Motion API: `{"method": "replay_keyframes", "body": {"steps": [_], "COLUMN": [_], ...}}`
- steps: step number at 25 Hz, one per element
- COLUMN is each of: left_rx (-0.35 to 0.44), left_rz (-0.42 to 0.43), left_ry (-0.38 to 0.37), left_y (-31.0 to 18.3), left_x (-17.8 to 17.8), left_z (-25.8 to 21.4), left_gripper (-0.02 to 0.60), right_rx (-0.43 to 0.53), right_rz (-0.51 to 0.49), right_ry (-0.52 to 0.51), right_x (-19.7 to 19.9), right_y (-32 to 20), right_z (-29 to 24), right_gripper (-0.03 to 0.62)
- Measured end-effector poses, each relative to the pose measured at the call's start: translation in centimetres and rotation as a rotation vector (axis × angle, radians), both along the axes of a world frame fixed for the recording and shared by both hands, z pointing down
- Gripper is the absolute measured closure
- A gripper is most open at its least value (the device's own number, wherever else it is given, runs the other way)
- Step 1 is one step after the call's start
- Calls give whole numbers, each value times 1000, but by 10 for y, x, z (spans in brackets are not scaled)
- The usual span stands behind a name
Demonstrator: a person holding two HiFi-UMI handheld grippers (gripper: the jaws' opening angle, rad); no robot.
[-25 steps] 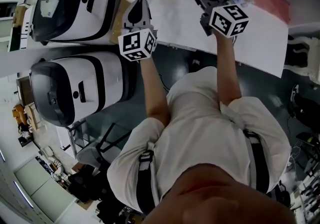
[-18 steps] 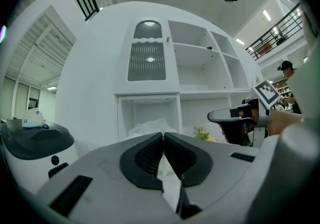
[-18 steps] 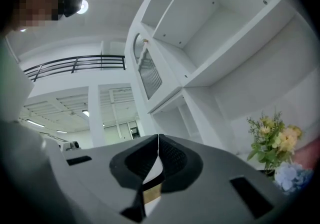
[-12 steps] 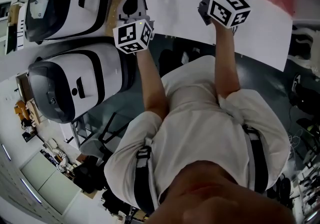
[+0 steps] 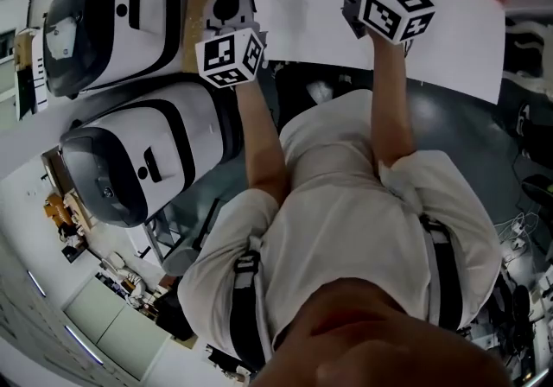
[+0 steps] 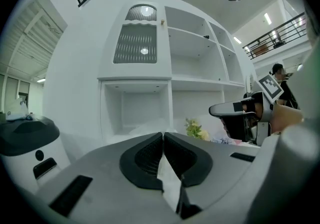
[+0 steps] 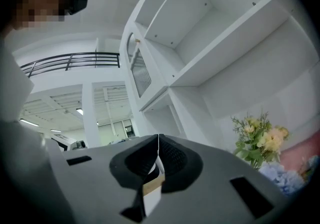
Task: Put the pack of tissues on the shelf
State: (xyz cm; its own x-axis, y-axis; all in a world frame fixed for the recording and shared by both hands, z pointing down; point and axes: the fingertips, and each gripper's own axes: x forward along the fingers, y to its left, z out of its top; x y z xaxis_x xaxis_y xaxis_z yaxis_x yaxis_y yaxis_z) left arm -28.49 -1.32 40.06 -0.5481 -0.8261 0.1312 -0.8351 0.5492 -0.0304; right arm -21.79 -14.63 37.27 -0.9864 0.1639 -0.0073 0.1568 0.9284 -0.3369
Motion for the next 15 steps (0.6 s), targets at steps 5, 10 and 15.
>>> {"method": "replay_keyframes", "body": {"steps": [5, 10, 15], "left_rx": [17, 19, 10], "left_rz": [49, 99, 152], "left_ry": [-19, -17, -11], "left_y": [-20, -35, -55], "left_x": [-4, -16, -34], "left_z": [-9, -10, -7], "left_gripper": [569, 569, 569], "right_rx": [-8, -6, -19], "right_rz": [28, 62, 123], "right_ry": [-10, -2, 16], "right_x": [1, 0, 0], "right_y": [-5, -6, -13], "right_z": [-3, -1, 7], "right_gripper": [525, 525, 525]}}
